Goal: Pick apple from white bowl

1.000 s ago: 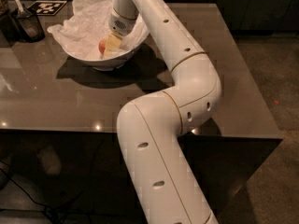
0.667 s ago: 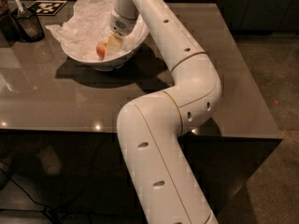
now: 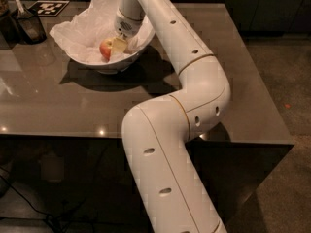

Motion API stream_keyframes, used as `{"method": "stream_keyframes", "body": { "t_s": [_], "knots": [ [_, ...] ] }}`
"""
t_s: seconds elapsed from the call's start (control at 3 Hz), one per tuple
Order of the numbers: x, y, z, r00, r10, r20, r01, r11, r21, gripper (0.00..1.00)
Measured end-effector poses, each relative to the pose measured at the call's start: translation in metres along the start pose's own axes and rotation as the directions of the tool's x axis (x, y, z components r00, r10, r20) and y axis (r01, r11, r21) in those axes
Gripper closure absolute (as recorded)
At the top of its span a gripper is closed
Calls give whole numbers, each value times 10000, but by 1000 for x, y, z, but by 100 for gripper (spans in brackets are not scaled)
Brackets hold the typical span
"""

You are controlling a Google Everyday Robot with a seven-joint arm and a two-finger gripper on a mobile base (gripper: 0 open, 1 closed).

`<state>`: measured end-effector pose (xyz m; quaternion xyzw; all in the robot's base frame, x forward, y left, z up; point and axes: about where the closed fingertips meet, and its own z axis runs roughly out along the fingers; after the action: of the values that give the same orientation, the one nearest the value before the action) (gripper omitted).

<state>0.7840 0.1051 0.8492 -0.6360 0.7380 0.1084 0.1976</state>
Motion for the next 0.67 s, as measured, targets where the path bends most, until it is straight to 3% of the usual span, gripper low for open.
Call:
{"method": "stream_keyframes", "body": {
  "t_s": [0.33,0.67],
  "knots": [
    [0,0,0,10000,0,0,0,10000,0,89],
    [0,0,0,10000,0,3,0,10000,4,100]
  ]
}}
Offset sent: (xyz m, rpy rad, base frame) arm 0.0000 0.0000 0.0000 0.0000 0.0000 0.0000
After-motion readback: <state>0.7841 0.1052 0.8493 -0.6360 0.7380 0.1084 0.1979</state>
